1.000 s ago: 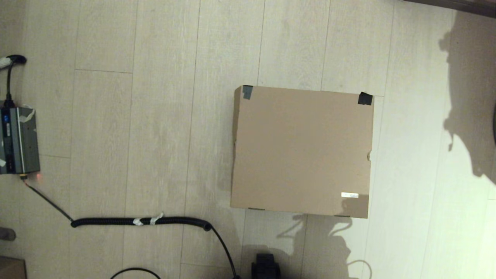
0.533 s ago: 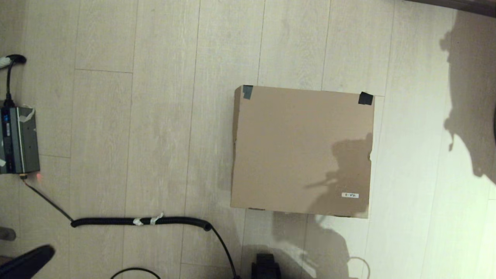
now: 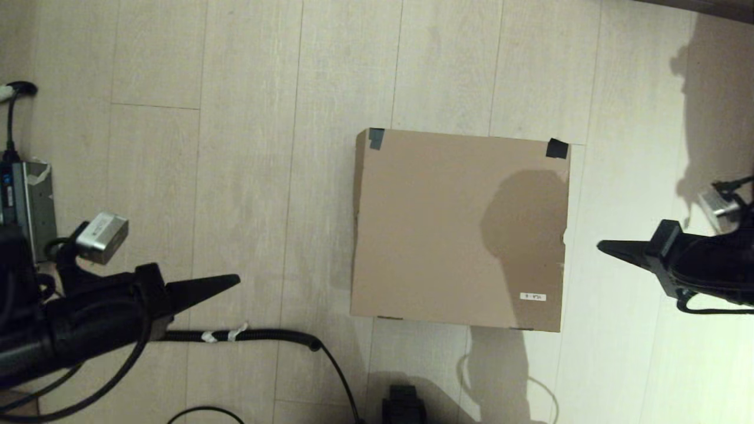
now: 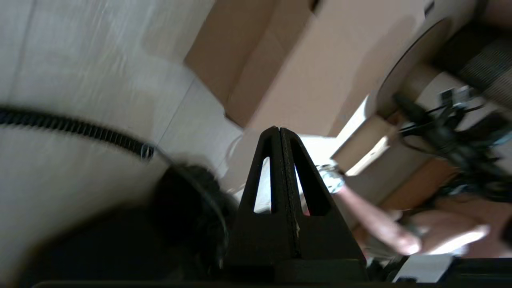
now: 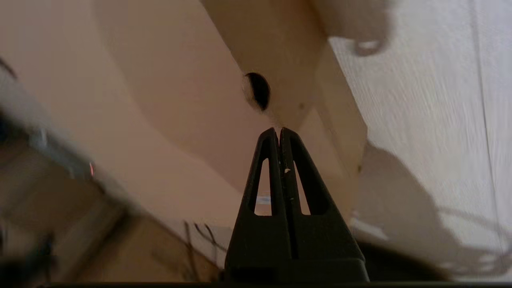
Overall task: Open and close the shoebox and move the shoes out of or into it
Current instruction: Open the shoe box
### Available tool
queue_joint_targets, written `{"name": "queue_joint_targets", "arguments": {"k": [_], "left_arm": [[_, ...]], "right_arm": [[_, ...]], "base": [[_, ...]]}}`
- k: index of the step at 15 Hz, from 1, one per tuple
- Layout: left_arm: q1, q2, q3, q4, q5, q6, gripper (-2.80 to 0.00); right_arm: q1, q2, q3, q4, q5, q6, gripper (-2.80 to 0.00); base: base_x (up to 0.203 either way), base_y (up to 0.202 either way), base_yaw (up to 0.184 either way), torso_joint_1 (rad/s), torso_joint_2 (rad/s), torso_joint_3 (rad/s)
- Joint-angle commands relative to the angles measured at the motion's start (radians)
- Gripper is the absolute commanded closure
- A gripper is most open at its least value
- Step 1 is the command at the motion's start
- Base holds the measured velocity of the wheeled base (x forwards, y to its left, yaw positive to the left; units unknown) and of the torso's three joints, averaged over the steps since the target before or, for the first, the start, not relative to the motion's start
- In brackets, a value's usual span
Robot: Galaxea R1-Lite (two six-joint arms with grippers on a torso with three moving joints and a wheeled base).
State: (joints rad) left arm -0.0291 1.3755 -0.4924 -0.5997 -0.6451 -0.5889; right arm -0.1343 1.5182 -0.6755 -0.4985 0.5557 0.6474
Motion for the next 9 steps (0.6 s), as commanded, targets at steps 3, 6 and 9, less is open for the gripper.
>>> {"name": "queue_joint_targets", "arguments": {"k": [3,6,9], "left_arm": [[0.002,0.388,-0.017,-0.319,-0.034,-0.031,0.00],[-0.002,0.535,-0.035,-0.482,-0.041,-0.037,0.00],[-0.048,0.633,-0.101,-0.567,-0.041,-0.051,0.00]], "right_arm": [[-0.116,0.271,-0.016,-0.071,0.212,-0.307,0.00],[-0.165,0.394,-0.002,-0.233,0.245,-0.323,0.00],[-0.175,0.498,0.036,-0.400,0.346,-0.321,0.00]], "base": [[0.000,0.000,0.000,0.000,0.00,0.000],[0.000,0.000,0.000,0.000,0.00,0.000],[0.000,0.000,0.000,0.000,0.00,0.000]]}}
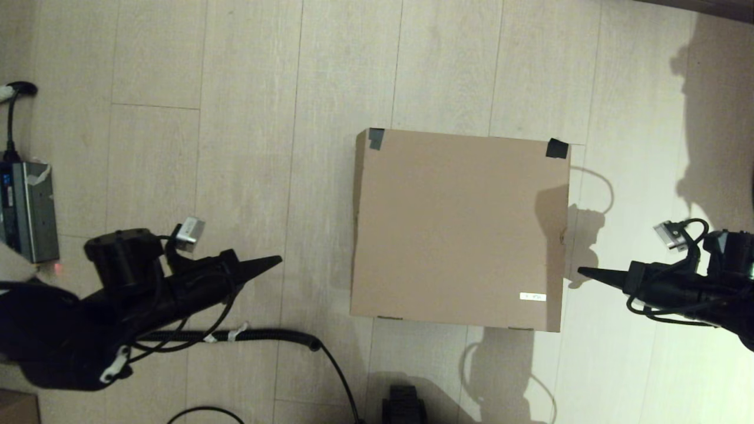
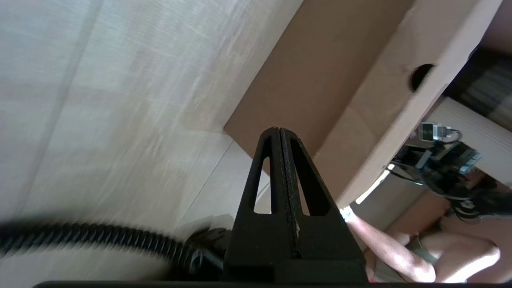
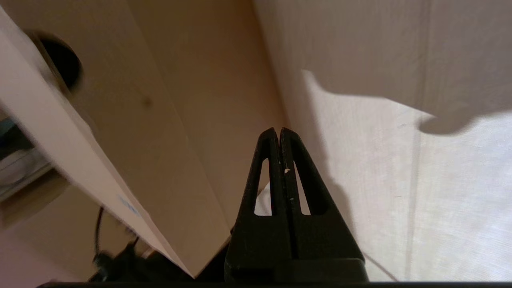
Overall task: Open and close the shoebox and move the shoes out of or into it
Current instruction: Open the shoe box
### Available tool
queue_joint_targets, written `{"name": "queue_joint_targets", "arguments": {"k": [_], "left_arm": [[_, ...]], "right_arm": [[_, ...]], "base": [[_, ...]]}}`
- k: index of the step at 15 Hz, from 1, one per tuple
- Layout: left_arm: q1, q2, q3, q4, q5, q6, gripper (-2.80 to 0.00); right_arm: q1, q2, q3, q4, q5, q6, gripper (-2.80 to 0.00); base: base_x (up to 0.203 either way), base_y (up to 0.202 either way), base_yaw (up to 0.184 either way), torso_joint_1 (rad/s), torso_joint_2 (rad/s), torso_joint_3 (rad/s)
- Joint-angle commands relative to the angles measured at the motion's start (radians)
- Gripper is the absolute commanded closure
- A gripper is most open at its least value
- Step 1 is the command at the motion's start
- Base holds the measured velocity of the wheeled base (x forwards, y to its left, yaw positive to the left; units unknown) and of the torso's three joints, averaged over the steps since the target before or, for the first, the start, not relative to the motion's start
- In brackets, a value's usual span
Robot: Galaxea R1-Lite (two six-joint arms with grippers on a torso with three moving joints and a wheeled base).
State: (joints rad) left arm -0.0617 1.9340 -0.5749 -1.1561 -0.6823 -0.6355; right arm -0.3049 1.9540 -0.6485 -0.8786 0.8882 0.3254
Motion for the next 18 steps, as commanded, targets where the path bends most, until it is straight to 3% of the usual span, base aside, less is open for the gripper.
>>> {"name": "queue_joint_targets", "arguments": {"k": [1,6,10,16,18], "left_arm": [[-0.041,0.085,-0.038,-0.017,-0.003,-0.019,0.00],[-0.092,0.088,-0.085,-0.019,0.007,-0.056,0.00],[-0.121,0.093,-0.075,-0.021,0.069,-0.061,0.00],[-0.167,0.099,-0.045,-0.024,0.078,-0.061,0.00],[-0.179,0.100,-0.015,-0.073,0.119,-0.063,0.00]], "right_arm": [[0.004,0.081,0.017,-0.034,0.044,0.007,0.00],[0.078,0.098,0.012,-0.040,0.064,0.043,0.00],[0.130,0.116,0.003,-0.067,0.066,0.060,0.00],[0.132,0.022,0.001,-0.192,0.099,0.314,0.00],[0.133,-0.019,0.000,-0.193,0.113,0.375,0.00]], "base": [[0.000,0.000,0.000,0.000,0.00,0.000],[0.000,0.000,0.000,0.000,0.00,0.000],[0.000,0.000,0.000,0.000,0.00,0.000],[0.000,0.000,0.000,0.000,0.00,0.000],[0.000,0.000,0.000,0.000,0.00,0.000]]}}
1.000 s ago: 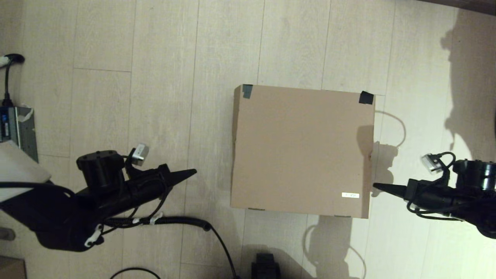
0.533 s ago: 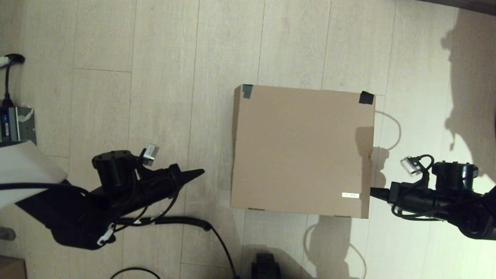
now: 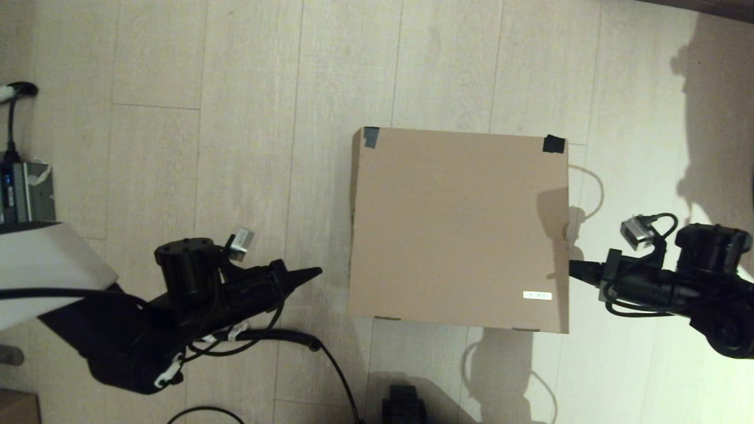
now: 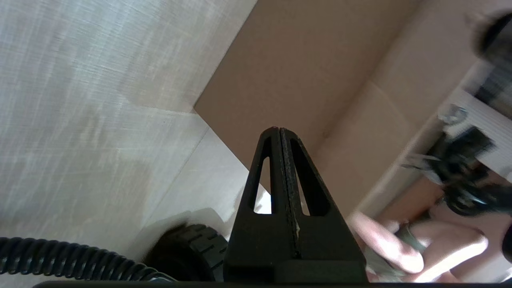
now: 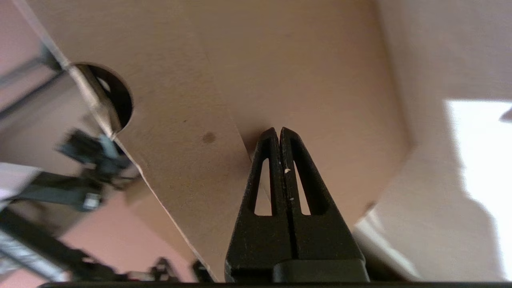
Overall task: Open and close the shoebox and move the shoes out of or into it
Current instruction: Open the shoe box
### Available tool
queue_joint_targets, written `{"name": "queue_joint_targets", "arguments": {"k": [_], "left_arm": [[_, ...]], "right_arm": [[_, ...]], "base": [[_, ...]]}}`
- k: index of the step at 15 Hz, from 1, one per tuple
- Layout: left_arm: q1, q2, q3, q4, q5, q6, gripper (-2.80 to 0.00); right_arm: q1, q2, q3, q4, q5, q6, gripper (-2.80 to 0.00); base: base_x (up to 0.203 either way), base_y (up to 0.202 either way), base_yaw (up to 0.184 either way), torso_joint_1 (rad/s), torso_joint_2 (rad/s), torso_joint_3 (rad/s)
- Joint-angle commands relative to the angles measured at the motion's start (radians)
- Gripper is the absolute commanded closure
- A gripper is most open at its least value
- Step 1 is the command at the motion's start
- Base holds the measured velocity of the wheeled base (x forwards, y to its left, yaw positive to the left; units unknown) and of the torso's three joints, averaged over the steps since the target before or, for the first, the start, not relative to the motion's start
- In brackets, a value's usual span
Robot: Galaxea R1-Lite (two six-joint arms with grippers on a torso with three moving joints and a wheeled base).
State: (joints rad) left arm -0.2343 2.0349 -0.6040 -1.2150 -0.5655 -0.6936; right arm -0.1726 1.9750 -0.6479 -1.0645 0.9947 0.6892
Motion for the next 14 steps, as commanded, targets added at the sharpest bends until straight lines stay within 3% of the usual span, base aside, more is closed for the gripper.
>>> {"name": "queue_joint_targets", "arguments": {"k": [1,7,11,14], "left_arm": [[-0.006,-0.002,0.019,-0.019,0.006,-0.004,0.00],[-0.001,-0.156,0.096,-0.021,0.023,-0.023,0.00],[-0.003,-0.327,0.136,0.004,0.023,-0.054,0.00],[-0.025,-0.485,0.129,0.110,0.019,-0.056,0.00]], "right_arm": [[0.000,-0.046,0.001,-0.008,0.010,0.022,0.00],[-0.001,-0.192,0.017,-0.004,0.010,0.096,0.00],[0.001,-0.286,-0.019,-0.003,0.010,0.191,0.00],[0.001,-0.321,-0.137,-0.003,0.007,0.319,0.00]], "base": [[0.000,0.000,0.000,0.000,0.00,0.000],[0.000,0.000,0.000,0.000,0.00,0.000],[0.000,0.000,0.000,0.000,0.00,0.000],[0.000,0.000,0.000,0.000,0.00,0.000]]}}
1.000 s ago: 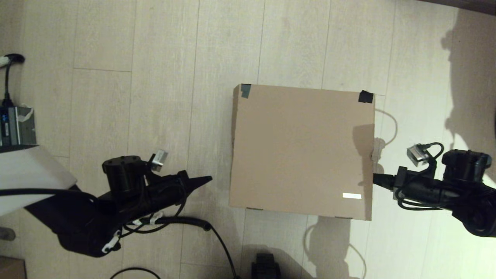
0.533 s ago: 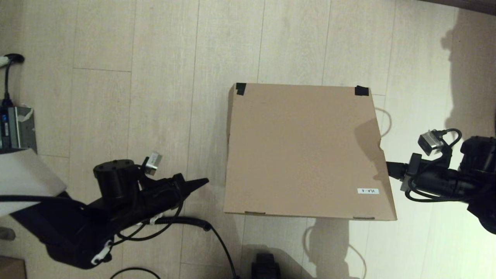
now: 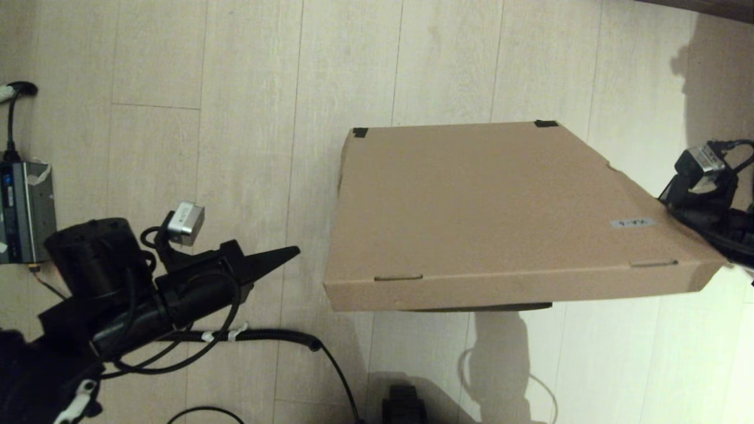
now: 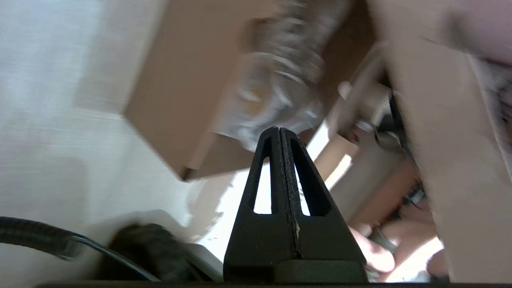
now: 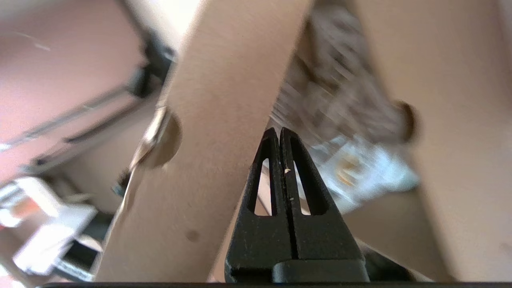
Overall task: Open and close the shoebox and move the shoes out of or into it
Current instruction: Open the shoe box
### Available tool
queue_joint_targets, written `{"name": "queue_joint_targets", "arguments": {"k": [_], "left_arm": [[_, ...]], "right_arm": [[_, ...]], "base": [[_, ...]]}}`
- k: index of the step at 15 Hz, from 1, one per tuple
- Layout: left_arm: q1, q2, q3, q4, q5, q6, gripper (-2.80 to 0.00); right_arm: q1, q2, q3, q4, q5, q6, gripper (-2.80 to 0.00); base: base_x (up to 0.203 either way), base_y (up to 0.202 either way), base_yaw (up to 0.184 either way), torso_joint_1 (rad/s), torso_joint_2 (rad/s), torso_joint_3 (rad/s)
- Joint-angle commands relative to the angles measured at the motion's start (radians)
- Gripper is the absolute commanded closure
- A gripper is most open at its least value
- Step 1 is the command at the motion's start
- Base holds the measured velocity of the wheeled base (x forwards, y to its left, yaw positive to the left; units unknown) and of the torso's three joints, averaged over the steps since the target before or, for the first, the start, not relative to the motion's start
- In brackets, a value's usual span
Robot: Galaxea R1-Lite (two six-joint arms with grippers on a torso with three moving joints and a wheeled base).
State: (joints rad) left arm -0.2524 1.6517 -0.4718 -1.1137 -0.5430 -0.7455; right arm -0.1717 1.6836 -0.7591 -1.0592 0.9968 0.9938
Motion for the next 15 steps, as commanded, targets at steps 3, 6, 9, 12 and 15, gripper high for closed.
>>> {"name": "queue_joint_targets", "arguments": {"k": [3,6,9,12,15], "left_arm": [[-0.121,-0.253,-0.023,0.148,-0.004,-0.004,0.00],[-0.195,-0.269,-0.064,0.188,-0.004,0.063,0.00],[-0.243,-0.185,-0.135,0.197,-0.003,0.153,0.00],[-0.274,-0.036,-0.214,0.184,0.011,0.283,0.00],[-0.267,0.066,-0.134,0.140,0.129,0.510,0.00]], "right_arm": [[0.000,-0.039,-0.178,-0.008,0.001,0.141,0.00],[0.000,-0.007,-0.337,-0.008,-0.011,0.221,0.00],[0.004,0.051,-0.465,-0.006,-0.030,0.290,0.00],[0.017,0.071,-0.456,-0.007,-0.033,0.301,0.00],[-0.020,0.103,-0.354,-0.008,-0.070,0.114,0.00]], "base": [[0.000,0.000,0.000,0.000,0.00,0.000],[0.000,0.000,0.000,0.000,0.00,0.000],[0.000,0.000,0.000,0.000,0.00,0.000],[0.000,0.000,0.000,0.000,0.00,0.000],[0.000,0.000,0.000,0.000,0.00,0.000]]}}
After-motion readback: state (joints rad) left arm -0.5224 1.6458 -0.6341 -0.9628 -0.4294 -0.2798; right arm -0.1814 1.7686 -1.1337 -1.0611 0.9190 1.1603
